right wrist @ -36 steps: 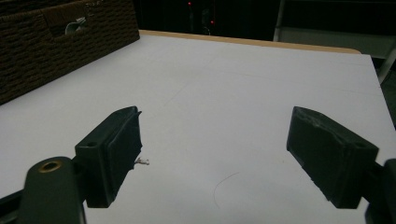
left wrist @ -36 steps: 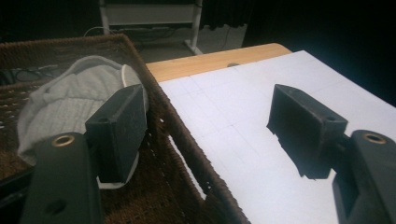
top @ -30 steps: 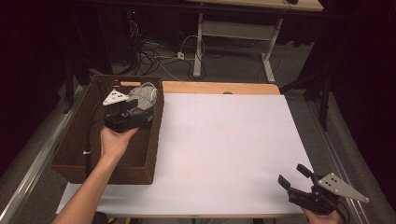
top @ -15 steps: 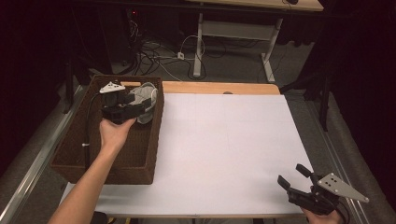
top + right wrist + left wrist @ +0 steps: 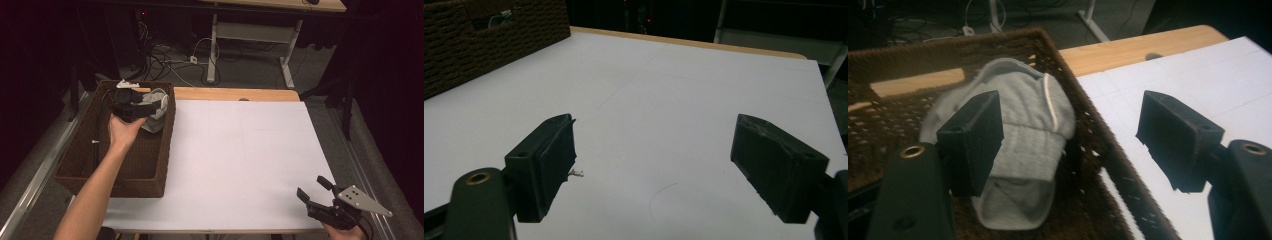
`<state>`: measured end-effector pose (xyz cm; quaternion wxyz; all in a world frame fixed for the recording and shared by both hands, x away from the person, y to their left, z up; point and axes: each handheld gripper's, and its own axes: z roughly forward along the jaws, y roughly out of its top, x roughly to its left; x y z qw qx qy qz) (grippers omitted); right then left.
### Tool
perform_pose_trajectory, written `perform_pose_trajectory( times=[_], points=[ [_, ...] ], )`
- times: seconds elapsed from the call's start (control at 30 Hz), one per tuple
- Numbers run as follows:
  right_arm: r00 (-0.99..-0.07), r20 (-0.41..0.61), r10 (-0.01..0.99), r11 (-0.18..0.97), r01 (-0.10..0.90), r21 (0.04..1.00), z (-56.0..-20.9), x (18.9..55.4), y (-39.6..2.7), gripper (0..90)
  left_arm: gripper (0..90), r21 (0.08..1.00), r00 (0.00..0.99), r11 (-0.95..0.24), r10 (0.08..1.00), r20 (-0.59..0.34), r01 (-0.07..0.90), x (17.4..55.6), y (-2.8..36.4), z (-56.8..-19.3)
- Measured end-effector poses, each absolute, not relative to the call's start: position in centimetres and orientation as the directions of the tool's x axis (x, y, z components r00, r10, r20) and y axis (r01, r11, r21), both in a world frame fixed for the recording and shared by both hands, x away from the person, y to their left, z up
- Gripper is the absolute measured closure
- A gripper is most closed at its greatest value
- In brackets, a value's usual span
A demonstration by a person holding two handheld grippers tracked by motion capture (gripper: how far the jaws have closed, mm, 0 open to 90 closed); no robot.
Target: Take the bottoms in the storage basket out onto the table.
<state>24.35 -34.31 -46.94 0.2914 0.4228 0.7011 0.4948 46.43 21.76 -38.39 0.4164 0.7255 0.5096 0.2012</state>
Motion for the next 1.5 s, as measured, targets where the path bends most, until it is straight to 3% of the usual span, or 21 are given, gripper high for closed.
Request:
perform_pose_trajectory(
  times=[0.3,0.6,0.67,0.9,1.07,1.5],
  points=[
    [-0.468,0.014,0.883,0.153,0.317,0.936,-47.0,24.5,-34.3,18.9,23.8,0.718,0.375,-0.148,0.912,-0.168,0.680,49.7,22.5,-39.5],
    [-0.476,0.015,0.879,0.160,0.325,0.932,-47.1,24.7,-34.3,19.2,15.5,0.675,0.312,-0.091,0.926,-0.214,0.732,51.9,23.5,-40.4],
    [-0.482,0.015,0.876,0.164,0.326,0.931,-47.1,24.7,-34.2,19.9,13.0,0.653,0.310,-0.070,0.915,-0.260,0.754,52.7,23.6,-41.1],
    [-0.488,0.010,0.873,0.172,0.326,0.930,-47.2,24.7,-34.1,20.2,6.2,0.609,0.284,-0.066,0.920,-0.269,0.790,54.4,23.0,-42.7],
    [-0.488,-0.003,0.873,0.190,0.334,0.923,-47.2,24.8,-34.0,21.3,3.1,0.595,0.209,0.006,0.934,-0.291,0.803,55.4,23.2,-43.3],
    [-0.513,-0.009,0.859,0.197,0.313,0.929,-47.2,24.5,-34.0,22.2,0.0,0.498,0.187,-0.097,0.973,-0.134,0.862,56.9,21.5,-45.8]
  ],
)
